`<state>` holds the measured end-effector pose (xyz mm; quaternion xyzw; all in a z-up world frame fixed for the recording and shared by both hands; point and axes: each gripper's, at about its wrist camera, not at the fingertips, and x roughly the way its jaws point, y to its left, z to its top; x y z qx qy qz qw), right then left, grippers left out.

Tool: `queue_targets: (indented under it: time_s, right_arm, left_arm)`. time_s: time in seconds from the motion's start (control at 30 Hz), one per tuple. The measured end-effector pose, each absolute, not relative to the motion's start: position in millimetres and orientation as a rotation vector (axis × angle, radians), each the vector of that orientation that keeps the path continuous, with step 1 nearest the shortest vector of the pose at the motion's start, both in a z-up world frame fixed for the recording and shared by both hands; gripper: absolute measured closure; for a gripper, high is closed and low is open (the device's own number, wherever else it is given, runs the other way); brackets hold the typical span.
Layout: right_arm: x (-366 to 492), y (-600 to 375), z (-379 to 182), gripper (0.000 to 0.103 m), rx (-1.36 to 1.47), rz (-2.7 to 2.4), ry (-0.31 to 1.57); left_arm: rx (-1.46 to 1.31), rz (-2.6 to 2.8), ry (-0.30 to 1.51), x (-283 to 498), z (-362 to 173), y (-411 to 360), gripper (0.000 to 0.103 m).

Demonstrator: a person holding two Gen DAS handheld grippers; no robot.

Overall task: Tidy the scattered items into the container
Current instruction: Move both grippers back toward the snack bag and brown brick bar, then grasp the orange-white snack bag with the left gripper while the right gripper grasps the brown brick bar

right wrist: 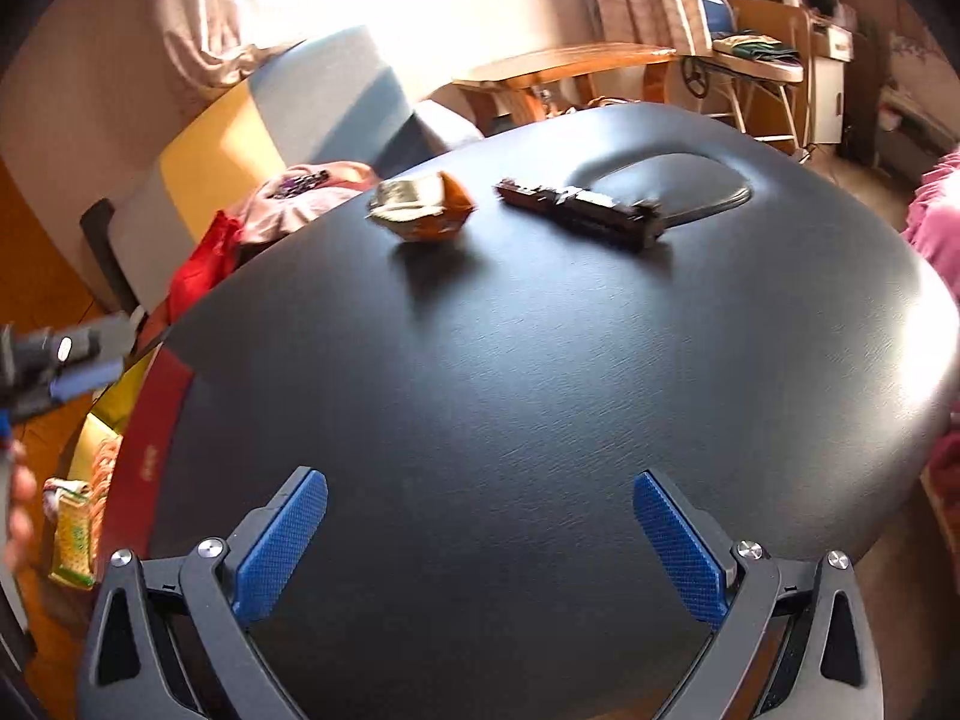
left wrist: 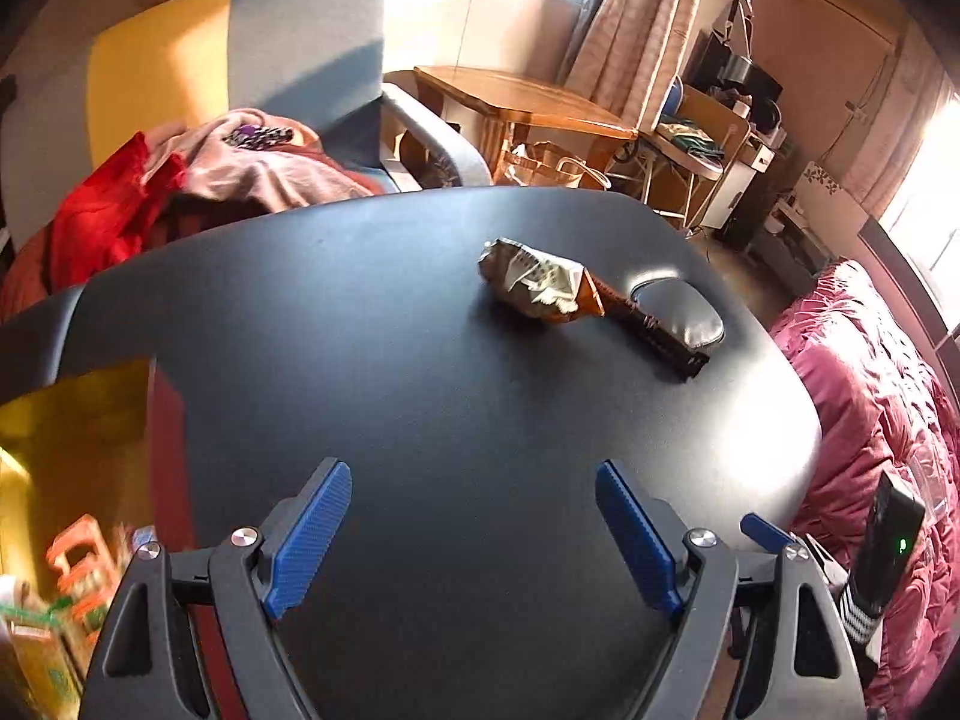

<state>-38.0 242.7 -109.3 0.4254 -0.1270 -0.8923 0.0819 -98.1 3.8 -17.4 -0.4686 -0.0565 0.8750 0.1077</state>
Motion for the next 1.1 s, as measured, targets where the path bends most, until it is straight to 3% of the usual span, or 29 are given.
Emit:
queue_targets:
  time_s: [0.47, 0.63, 0.93, 1.1]
  right_arm:
    - [-146, 286, -84, 0.0, 1.162, -2.735, -0.233]
    - [-193, 292, -81, 0.0, 1.137, -2.695, -0.186]
    - [-263, 285, -108, 0.0, 1.201, -2.543, -0.138]
    - [-273, 271, -126, 0.0, 1.226, -2.38, -0.125]
  left_arm:
    - [-1.455, 2.535, -0.345, -256, -32, 33, 0.017]
    - [-1.458, 2.567, -0.241, -305, -44, 54, 0.017]
    - [-1.483, 2.51, 0.179, -339, -79, 112, 0.017]
    - [-1.559, 2.49, 0.198, -334, -96, 103, 0.017]
